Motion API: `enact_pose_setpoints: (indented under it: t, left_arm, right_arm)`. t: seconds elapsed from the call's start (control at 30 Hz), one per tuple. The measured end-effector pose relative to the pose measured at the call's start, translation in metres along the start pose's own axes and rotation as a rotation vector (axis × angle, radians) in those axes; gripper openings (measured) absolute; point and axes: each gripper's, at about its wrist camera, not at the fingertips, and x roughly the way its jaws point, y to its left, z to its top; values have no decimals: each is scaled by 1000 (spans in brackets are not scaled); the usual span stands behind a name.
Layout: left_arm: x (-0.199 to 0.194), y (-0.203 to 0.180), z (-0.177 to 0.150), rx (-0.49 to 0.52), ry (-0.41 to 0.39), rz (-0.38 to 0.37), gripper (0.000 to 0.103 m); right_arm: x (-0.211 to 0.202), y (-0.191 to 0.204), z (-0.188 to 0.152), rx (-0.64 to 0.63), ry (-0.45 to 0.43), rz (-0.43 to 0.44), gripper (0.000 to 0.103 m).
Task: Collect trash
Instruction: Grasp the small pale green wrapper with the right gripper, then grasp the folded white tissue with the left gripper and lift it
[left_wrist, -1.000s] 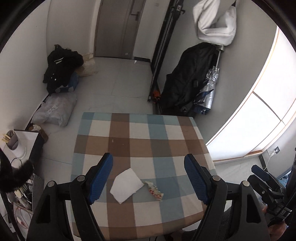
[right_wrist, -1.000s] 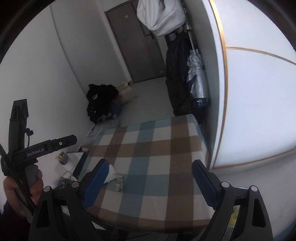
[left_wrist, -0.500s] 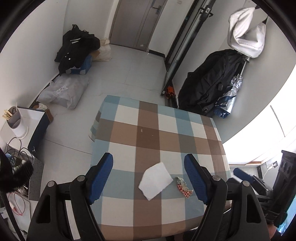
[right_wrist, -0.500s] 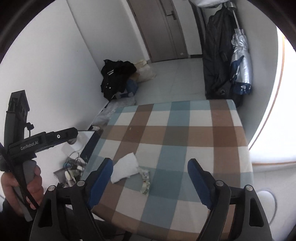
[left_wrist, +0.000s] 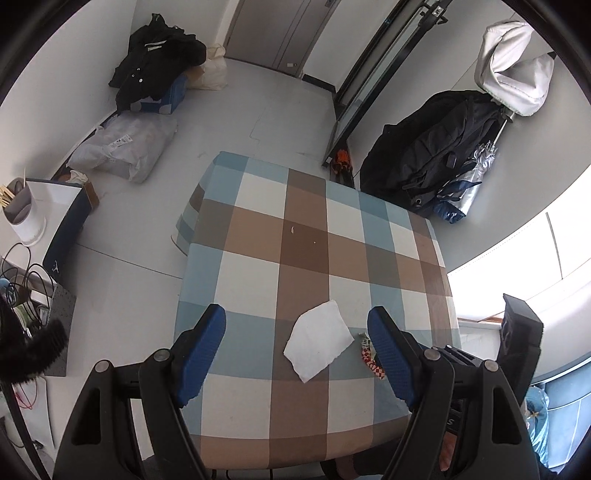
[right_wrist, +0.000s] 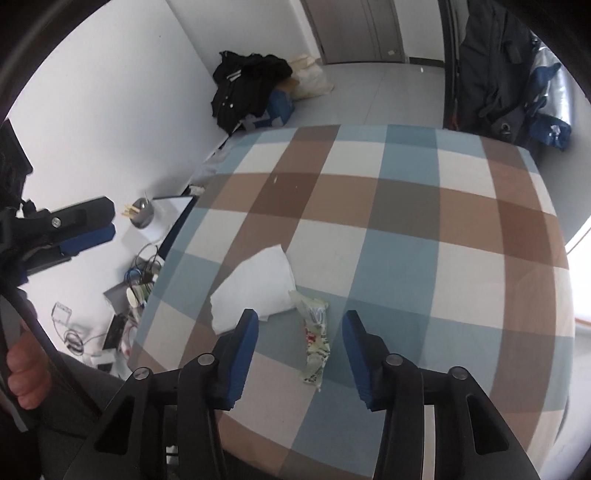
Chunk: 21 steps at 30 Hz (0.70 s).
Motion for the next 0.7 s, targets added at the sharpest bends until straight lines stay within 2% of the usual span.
enact_pose_setpoints:
  t: [0.17,0.37,0.43,0.7]
  left_arm:
    - [3,5,0,-13,5,13,76]
    - [11,8,1,-10,24,42,76]
    - [14,8,2,-13,30,45,76]
    - [29,3,3,-7,65,65,76]
  right_arm:
    - [14,-4,1,-3,2,-3,37]
    - [20,-8,-1,0,28,21,11]
    - [20,-9,-1,-1,28,22,7]
    - [9,-18,1,19,-16,53,4]
